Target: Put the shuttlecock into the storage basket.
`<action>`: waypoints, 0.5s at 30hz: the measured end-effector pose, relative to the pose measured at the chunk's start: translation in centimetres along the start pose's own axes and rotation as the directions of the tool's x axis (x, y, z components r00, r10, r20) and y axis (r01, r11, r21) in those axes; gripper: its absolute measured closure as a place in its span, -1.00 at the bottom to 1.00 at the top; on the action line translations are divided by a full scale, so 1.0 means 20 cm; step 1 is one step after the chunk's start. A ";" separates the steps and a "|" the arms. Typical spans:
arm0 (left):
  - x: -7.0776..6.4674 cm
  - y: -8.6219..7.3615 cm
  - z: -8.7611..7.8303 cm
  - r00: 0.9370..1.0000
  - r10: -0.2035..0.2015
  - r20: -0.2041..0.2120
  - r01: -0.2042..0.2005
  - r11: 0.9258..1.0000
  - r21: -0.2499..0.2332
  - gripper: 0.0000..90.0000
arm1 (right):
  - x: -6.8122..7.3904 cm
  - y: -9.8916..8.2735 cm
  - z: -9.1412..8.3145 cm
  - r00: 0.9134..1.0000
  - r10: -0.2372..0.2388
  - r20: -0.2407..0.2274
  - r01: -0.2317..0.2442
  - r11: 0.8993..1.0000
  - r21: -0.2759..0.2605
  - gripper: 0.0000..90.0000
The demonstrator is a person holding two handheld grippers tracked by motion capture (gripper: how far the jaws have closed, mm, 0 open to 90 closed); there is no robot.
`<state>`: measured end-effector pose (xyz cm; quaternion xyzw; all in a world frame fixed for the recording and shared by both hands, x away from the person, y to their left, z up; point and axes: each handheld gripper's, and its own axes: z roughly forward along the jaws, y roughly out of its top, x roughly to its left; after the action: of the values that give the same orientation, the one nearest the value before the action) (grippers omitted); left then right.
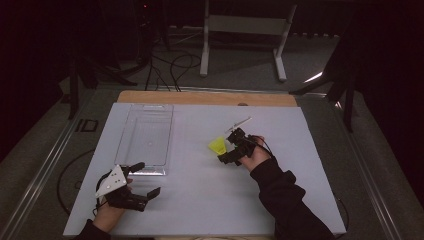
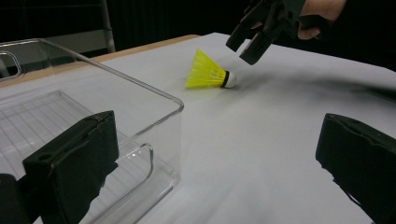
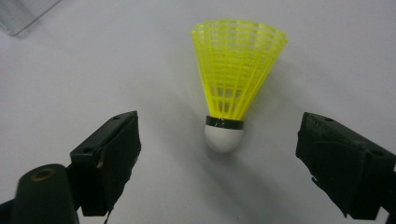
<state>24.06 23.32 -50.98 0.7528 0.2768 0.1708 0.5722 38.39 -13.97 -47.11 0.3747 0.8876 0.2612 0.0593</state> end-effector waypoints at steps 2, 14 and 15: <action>0.00 0.00 0.00 1.000 0.000 0.001 0.000 1.000 0.000 -1.00 | 0.00 0.00 0.01 1.000 0.008 -0.002 -0.008 1.000 0.012 -0.69; 0.00 0.00 0.00 1.000 0.000 0.001 0.000 1.000 0.001 -1.00 | -0.03 0.02 0.06 0.999 0.039 -0.019 -0.036 0.995 0.098 -0.69; 0.00 0.00 0.00 1.000 0.000 0.001 0.000 1.000 0.001 -1.00 | -0.03 0.02 0.06 0.999 0.039 -0.019 -0.036 0.995 0.098 -0.69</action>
<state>24.07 23.27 -50.99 0.7531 0.2767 0.1702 0.5721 39.47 -13.64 -47.86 0.3910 0.8927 0.2226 0.0267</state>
